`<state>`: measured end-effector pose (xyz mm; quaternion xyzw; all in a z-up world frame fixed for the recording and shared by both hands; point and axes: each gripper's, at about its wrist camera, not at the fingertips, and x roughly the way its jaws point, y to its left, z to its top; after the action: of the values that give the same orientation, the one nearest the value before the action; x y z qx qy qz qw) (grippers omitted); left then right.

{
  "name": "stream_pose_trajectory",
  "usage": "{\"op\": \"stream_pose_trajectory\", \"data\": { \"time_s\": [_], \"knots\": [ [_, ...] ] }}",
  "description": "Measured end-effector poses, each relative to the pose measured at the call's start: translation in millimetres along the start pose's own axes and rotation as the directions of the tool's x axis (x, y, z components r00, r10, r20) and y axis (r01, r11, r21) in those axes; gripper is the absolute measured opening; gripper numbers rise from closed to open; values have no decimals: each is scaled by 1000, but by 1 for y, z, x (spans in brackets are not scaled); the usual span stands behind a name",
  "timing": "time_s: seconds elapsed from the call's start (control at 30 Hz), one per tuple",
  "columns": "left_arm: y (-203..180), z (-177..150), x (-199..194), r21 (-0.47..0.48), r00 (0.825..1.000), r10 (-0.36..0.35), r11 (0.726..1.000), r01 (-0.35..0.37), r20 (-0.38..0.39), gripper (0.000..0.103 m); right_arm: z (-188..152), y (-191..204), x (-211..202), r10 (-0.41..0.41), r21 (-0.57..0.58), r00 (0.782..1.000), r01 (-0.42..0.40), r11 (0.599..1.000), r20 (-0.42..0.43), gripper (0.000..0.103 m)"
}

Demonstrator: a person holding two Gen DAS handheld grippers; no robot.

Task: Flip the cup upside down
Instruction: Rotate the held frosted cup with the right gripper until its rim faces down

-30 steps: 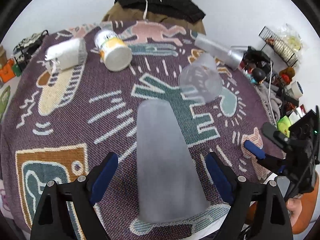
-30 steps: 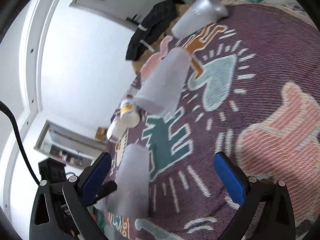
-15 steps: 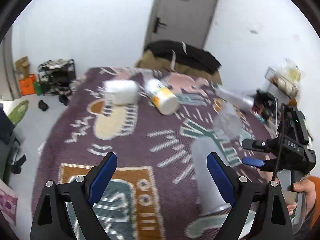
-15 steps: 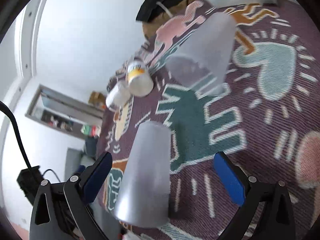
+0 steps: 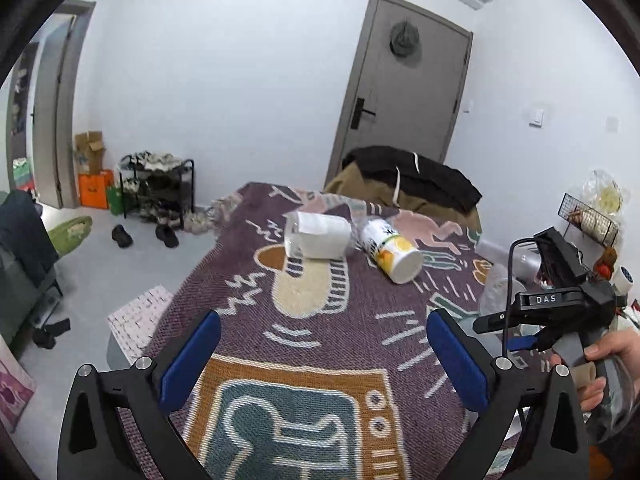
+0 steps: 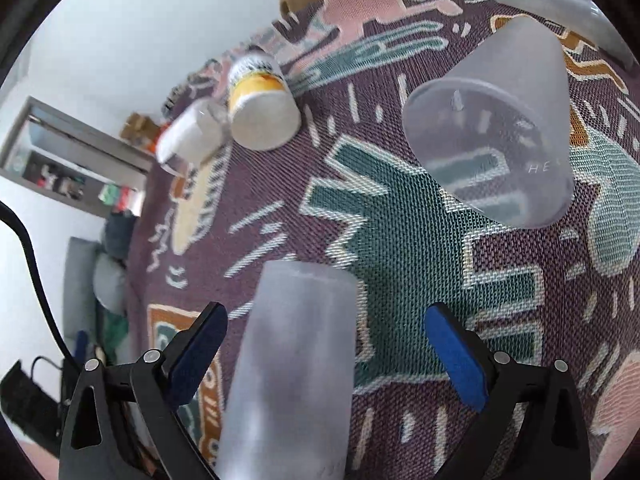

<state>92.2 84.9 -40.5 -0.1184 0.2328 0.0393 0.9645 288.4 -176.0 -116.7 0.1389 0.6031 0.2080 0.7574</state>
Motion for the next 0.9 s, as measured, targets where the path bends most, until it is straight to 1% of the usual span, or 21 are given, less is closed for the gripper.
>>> {"op": "stream_pose_trajectory", "data": {
  "time_s": [0.1, 0.23, 0.3, 0.33, 0.37, 0.43, 0.47, 0.63, 0.67, 0.7, 0.73, 0.83, 0.9],
  "knots": [
    [12, -4, -2, -18, 1000, 18, 1000, -17, 13, 103, 6, 1, 2, -53, -3, 998, 53, 999, -24, 100],
    [28, -10, -1, -56, 999, 33, 998, -32, 21, 103, 12, 14, 10, -92, -38, 992, 89, 995, -82, 100],
    [37, -14, -2, -73, 999, 39, 997, -37, 27, 103, 14, 21, 15, -96, -56, 989, 90, 994, -109, 98],
    [40, -15, -3, -78, 999, 42, 996, -40, 29, 103, 13, 25, 18, -97, -64, 987, 89, 994, -130, 95],
    [45, -16, -4, -83, 998, 48, 996, -45, 30, 103, 13, 29, 23, -95, -68, 983, 85, 994, -154, 88],
    [53, -16, -7, -91, 998, 54, 995, -50, 38, 103, 13, 32, 29, -97, -61, 977, 87, 994, -188, 82],
    [57, -16, -9, -99, 997, 61, 993, -56, 46, 103, 14, 33, 32, -104, -62, 975, 93, 994, -195, 81],
    [70, -16, -13, -123, 993, 96, 988, -88, 61, 103, 21, 38, 40, -151, -71, 966, 139, 988, -212, 80],
    [72, -17, -14, -125, 994, 93, 989, -84, 63, 103, 22, 38, 40, -161, -77, 964, 148, 986, -212, 77],
    [73, -16, -14, -125, 994, 92, 989, -84, 65, 103, 23, 39, 40, -171, -83, 963, 156, 984, -209, 73],
    [73, -16, -14, -123, 993, 96, 989, -88, 67, 103, 23, 40, 40, -181, -87, 962, 167, 982, -206, 59],
    [67, -16, -17, -90, 991, 106, 991, -98, 83, 103, 24, 35, 25, -202, -69, 965, 193, 979, -168, 59],
    [64, -16, -19, -68, 990, 108, 992, -102, 93, 103, 22, 38, 11, -200, -95, 970, 188, 978, -135, 59]
  ]
}}
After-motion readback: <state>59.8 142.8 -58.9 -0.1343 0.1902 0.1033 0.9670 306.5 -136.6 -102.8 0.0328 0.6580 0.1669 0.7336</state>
